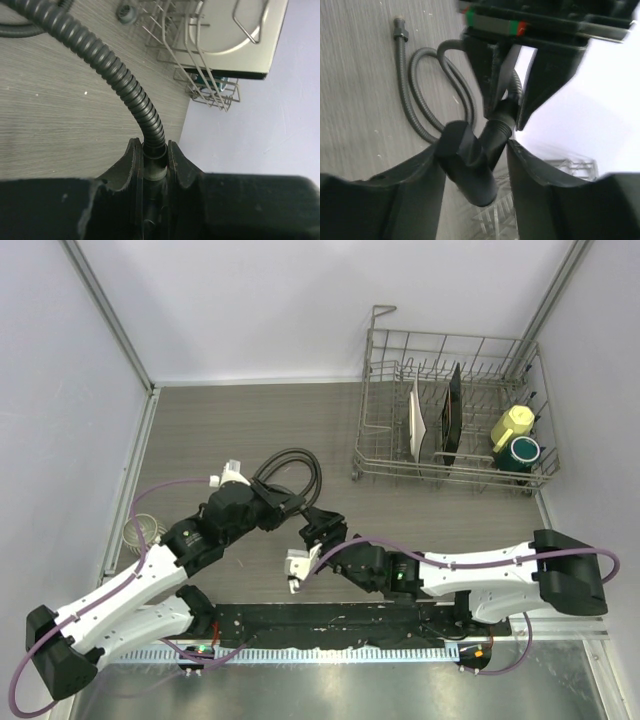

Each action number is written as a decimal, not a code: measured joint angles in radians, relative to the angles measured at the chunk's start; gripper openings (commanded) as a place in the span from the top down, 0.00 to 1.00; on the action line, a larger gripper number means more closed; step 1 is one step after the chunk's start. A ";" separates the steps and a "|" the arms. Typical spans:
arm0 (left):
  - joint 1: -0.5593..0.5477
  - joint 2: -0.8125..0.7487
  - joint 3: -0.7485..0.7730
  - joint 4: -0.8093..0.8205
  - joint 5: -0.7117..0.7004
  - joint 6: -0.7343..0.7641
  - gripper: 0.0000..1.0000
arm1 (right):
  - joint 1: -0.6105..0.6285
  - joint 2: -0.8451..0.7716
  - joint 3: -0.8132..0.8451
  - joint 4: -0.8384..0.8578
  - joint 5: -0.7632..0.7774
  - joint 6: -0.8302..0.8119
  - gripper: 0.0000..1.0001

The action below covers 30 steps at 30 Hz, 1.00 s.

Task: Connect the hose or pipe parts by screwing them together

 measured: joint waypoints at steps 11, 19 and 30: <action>0.010 -0.072 -0.097 0.121 -0.040 -0.027 1.00 | -0.016 0.039 0.000 0.223 0.147 0.573 0.99; -0.002 -0.084 -0.190 0.301 -0.028 -0.014 1.00 | -0.081 -0.058 -0.177 0.377 0.152 1.359 0.91; -0.001 -0.104 -0.230 0.501 -0.063 -0.004 0.96 | -0.114 -0.011 -0.285 0.478 0.171 1.931 0.99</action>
